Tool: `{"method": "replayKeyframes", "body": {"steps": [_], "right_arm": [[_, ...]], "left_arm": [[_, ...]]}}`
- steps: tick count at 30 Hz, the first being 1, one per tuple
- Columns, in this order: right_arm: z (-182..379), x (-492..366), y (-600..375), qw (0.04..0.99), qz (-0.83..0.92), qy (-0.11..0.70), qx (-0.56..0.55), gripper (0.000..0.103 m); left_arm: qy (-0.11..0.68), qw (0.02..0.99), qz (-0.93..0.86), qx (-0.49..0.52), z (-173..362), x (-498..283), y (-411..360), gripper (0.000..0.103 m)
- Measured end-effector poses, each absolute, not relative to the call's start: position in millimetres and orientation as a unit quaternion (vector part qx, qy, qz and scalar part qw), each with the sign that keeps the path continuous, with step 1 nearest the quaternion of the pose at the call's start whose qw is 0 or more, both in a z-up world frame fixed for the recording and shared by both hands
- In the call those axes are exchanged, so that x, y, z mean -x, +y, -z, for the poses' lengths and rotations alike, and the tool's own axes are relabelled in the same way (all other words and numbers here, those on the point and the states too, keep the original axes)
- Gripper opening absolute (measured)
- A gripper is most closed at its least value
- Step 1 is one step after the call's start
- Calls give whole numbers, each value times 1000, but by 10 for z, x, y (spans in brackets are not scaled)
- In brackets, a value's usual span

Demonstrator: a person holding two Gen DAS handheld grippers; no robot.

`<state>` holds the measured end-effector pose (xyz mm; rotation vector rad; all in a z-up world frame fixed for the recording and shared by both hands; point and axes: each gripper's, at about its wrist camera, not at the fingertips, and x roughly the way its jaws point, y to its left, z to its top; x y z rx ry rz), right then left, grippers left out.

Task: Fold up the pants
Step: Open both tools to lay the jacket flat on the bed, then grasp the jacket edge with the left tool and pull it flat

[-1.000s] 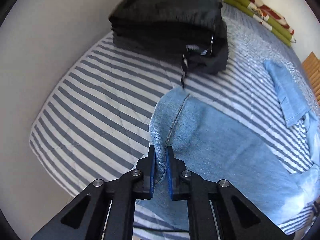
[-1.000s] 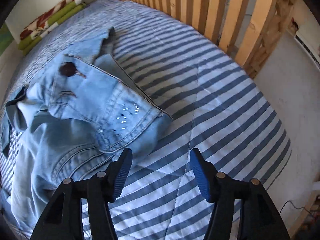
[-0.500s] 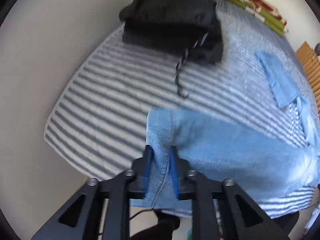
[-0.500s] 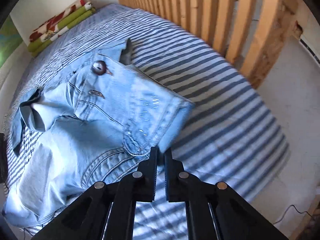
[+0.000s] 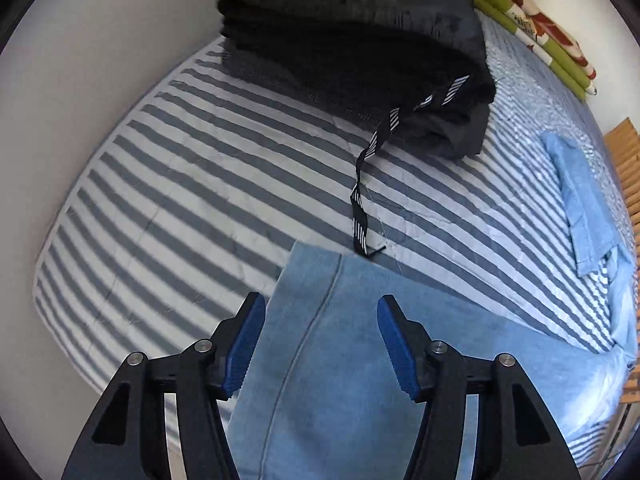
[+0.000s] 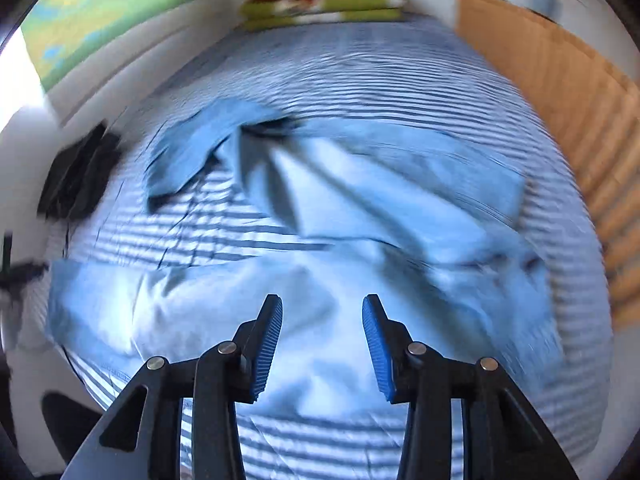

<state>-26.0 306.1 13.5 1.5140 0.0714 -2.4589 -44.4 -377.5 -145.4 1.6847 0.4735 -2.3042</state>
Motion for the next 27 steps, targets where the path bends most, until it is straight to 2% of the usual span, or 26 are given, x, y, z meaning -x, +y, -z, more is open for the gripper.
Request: {"method": "replayKeyframes", "body": {"steps": [5,8,13,14,16,19,23,27], "right_arm": [[275,744,2610,170,809,62,-560,38],[537,912,2467,198,781,72,-588,44],[847,878,2321,217,756,96,-610,46],[881,839,2306,217,756,99,-609,43],[904,734,2259,218,754,114,-610,1],[660,565,2233,210,783,130,-571,0],[124,528,2371,201,829,93,-513,0],[-119,633,2324,212,843,85,-488,0]], "left_arm": [[139,128,781,-595,1677,647,-3698,62],[118,131,786,-593,1712,676,-3624,59],[107,140,799,-575,1645,619,-3560,29],[111,140,803,-568,1595,585,-3543,27],[115,139,814,-552,1470,510,-3514,21],[119,140,837,-515,1145,370,-3493,20],[133,124,862,-472,678,265,-3516,19],[106,120,882,-443,331,416,-3453,18]]}}
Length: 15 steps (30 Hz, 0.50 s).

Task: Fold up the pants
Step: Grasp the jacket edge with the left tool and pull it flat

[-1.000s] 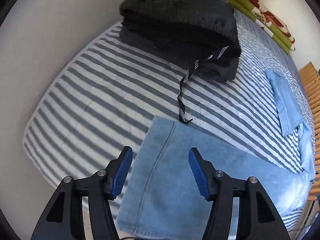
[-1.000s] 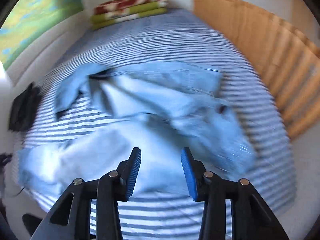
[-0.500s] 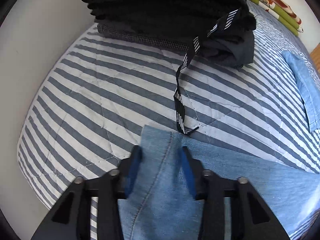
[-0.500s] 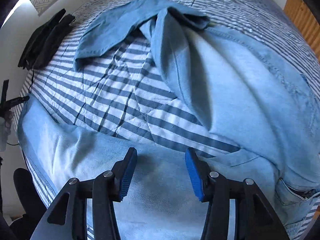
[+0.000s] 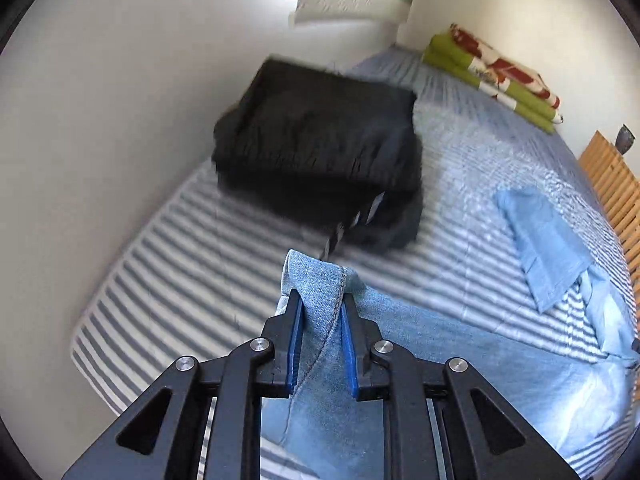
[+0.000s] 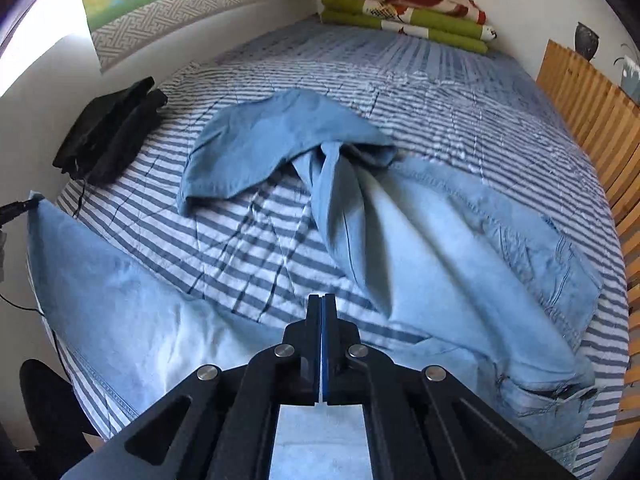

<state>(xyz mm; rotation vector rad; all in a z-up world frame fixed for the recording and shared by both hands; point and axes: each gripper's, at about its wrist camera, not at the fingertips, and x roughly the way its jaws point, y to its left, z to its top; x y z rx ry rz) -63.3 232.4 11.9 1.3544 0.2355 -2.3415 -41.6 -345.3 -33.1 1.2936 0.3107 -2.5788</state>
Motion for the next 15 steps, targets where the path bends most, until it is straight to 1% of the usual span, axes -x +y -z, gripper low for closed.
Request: {"method": "replayKeyframes", "body": {"steps": [2,3,4,6,7,8,9,10,11,12,14,15], "right_arm": [[-15,669,2229,222,830,89,-504,2],[57,690,2198,219,826,95,-511,8],[146,694,2156,221,820,99,-519,12],[255,636,2068,227,810,101,-531,13],[295,572,1995,238,804,103,-535,13],[294,504,1946,251,798,107,-537,13],[287,420,1885,265,792,114,-537,18],[272,324,1811,283,786,120,-537,25],[264,244,1726,301,779,123,-536,29],[259,158,1638,318,773,126,-534,35],[298,-52,1477,341,761,136,-535,36],[333,-149,1391,353,754,144,-534,36]], "left_arm": [[103,124,884,-439,280,523,-3464,18],[109,124,885,-436,284,609,-3478,19],[95,125,882,-445,289,679,-3463,25],[71,130,862,-485,394,803,-3461,32],[68,132,861,-486,421,791,-3491,33],[74,135,859,-488,444,744,-3545,35],[89,130,856,-493,490,692,-3605,47],[112,109,850,-502,571,622,-3667,62],[122,101,847,-507,663,542,-3716,66],[119,112,845,-508,739,469,-3760,67],[116,134,834,-522,945,402,-3868,67],[135,140,826,-530,1067,373,-3937,67]]}}
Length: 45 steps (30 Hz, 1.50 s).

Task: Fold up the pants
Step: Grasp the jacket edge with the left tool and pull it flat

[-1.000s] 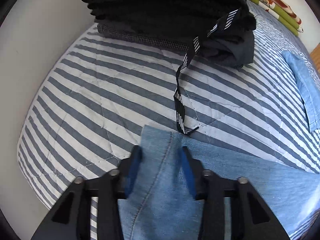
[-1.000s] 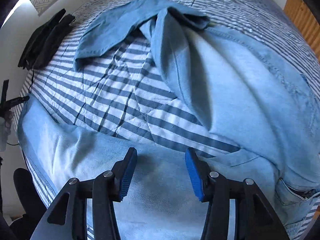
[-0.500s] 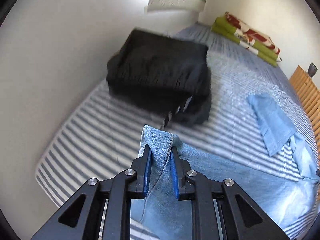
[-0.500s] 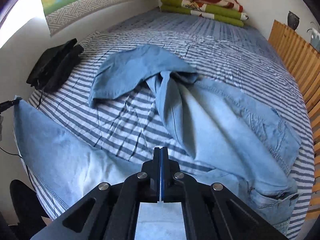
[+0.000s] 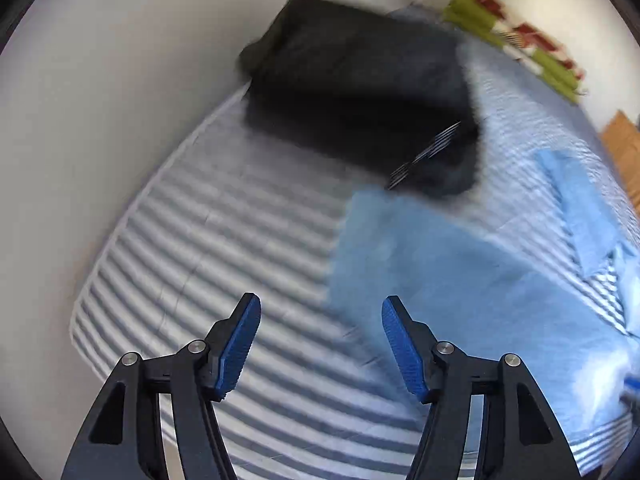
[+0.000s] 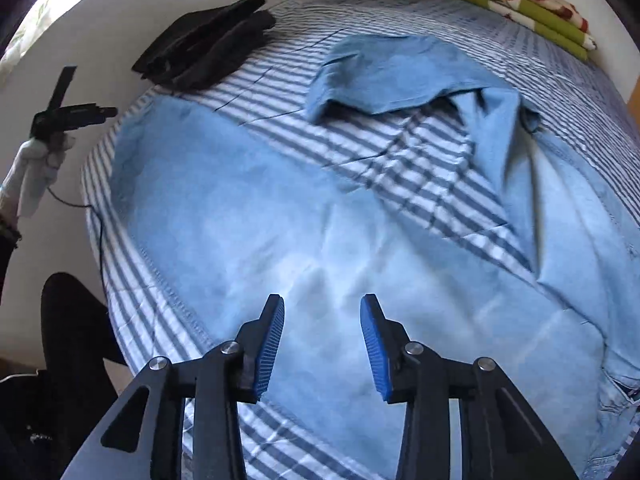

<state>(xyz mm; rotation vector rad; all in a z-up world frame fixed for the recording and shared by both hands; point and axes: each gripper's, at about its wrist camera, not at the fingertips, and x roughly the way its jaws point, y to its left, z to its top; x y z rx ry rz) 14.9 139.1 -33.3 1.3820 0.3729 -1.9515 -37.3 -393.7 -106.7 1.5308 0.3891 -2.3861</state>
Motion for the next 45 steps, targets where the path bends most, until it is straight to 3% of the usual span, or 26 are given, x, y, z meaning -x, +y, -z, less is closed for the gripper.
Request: {"method": "replayKeyframes", "body": {"steps": [3,6,13,16,23,25,27,31,32,33,34,39,45], "right_arm": [[466,-401,1134,365,744,182,-529,36],[598,-534,973,376,732,204,-531,36],[729,-664,799,385,721,226,-529,36],[795,-679,743,383,719,237,-529,36],[839,-657,729,373,724,226,-535,36],[836,-685,733,373,724,229,-533,36],[865,-700,703,368,726,238,-531,36],[892,-725,623,364,729,256,-519,32],[886,-730,615,366,728,256,-520,27],[876,-735,608,366,728,258,-520,9],[862,-739,601,360,729,265,-518,1],[775,-786,624,363,737,267,-503,1],[628,-643,780,334,768,214,-503,1]], "left_arm": [[159,140,815,-539,1323,329,-4003,63],[157,127,816,-542,1440,295,-3929,35],[187,151,834,-496,1370,-13,-4069,32],[167,144,823,-523,1472,9,-4013,22],[145,109,820,-542,1592,324,-3558,23],[126,116,822,-544,1610,404,-3470,17],[118,106,821,-548,1582,434,-3404,0],[123,129,827,-534,1487,362,-3468,0],[134,135,828,-527,1454,343,-3441,0],[146,143,830,-519,1372,255,-3518,0],[153,149,832,-512,1292,167,-3576,0],[170,147,836,-500,1130,-98,-3877,0],[178,114,814,-540,1518,173,-3704,3]]}}
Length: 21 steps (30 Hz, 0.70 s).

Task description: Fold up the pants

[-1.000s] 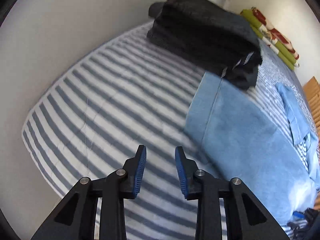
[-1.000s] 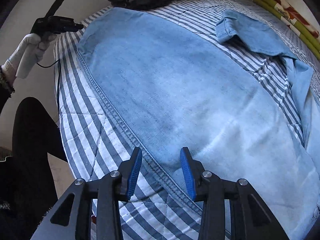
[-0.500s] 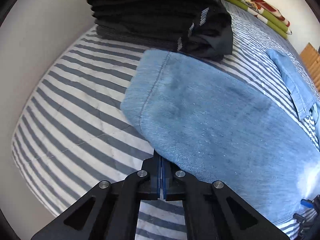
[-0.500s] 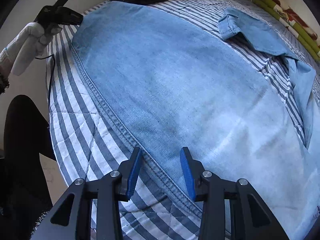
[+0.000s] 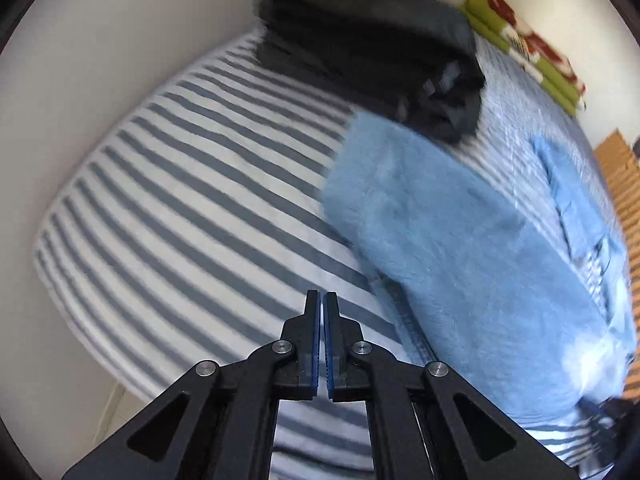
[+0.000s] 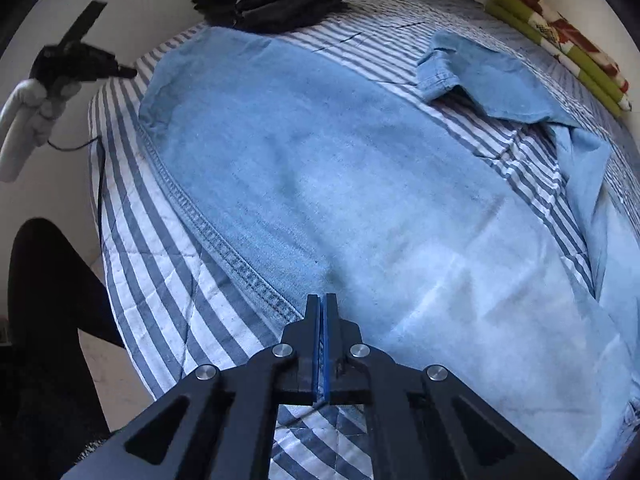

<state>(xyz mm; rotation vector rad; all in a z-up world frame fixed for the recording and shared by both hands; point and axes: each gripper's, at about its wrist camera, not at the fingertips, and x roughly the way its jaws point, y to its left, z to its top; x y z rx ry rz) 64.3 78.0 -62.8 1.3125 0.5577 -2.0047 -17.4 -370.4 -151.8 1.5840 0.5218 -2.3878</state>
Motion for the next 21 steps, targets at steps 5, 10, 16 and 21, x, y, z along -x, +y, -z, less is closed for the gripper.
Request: {"method": "replayKeyframes", "body": {"steps": [5,10,16,21], "right_arm": [[512,-530,870,315,782,196,-501,1],[553,-626,791,318,778,218,-497,1],[648,-553,830,310,777,201,-510,1],[483,-735,863,340,775,189,-499,1]], "left_arm": [[169,110,809,-552,1725,481,-3428,28],[124,133,812,-554,1755,729,-3247,36],[113,130,815,-554,1707,668,-3216,16],[125,157,826,-526,1326,210,-3437,14]]}}
